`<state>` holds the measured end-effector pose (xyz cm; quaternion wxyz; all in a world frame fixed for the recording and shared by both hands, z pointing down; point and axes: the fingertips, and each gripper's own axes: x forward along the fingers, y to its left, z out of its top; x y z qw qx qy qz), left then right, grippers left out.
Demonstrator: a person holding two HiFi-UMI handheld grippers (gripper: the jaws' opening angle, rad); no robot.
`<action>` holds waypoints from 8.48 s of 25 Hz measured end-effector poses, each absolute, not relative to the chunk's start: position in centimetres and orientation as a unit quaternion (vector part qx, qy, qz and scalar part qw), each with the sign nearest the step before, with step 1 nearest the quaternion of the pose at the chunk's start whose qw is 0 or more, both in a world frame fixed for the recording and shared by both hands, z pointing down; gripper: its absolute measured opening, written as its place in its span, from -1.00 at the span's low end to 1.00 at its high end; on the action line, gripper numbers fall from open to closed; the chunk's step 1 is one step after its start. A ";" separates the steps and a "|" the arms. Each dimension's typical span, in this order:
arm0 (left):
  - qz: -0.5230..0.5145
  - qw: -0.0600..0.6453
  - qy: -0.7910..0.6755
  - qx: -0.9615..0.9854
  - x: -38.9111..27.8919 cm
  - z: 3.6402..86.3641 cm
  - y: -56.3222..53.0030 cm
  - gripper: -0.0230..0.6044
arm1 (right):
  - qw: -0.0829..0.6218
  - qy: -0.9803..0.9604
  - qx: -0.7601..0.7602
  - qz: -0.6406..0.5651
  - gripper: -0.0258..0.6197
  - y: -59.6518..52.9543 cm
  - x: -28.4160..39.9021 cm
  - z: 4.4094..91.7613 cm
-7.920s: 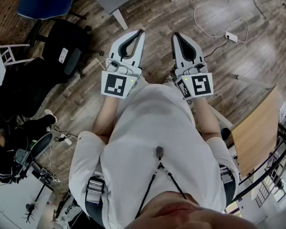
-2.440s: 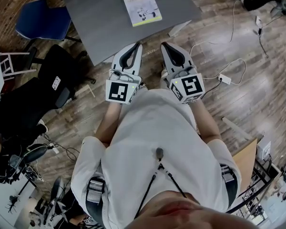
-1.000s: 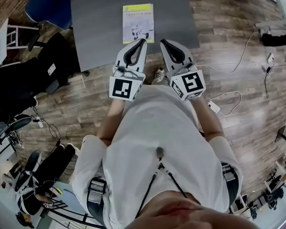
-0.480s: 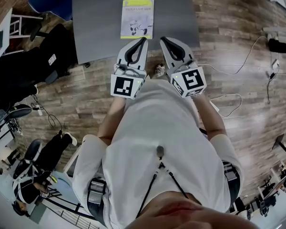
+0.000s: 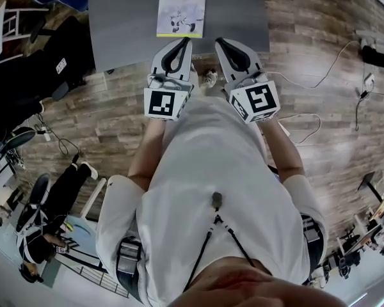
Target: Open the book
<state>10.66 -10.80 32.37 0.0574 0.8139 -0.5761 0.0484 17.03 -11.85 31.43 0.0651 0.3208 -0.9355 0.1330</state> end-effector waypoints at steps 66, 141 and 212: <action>0.317 0.240 -0.478 0.783 11.1 64.6 -20.2 -0.32 | 0.132 -0.875 0.387 0.260 -0.80 -20.9 15.0 45.7; 0.269 0.212 -0.485 0.805 -2.3 58.2 -18.3 -0.84 | 0.127 -0.863 0.435 0.225 -0.80 -16.4 3.8 42.7; 0.261 0.262 -0.543 0.754 -21.3 62.1 -14.8 -0.84 | 0.140 -0.864 0.439 0.206 -0.80 -12.3 -8.6 42.9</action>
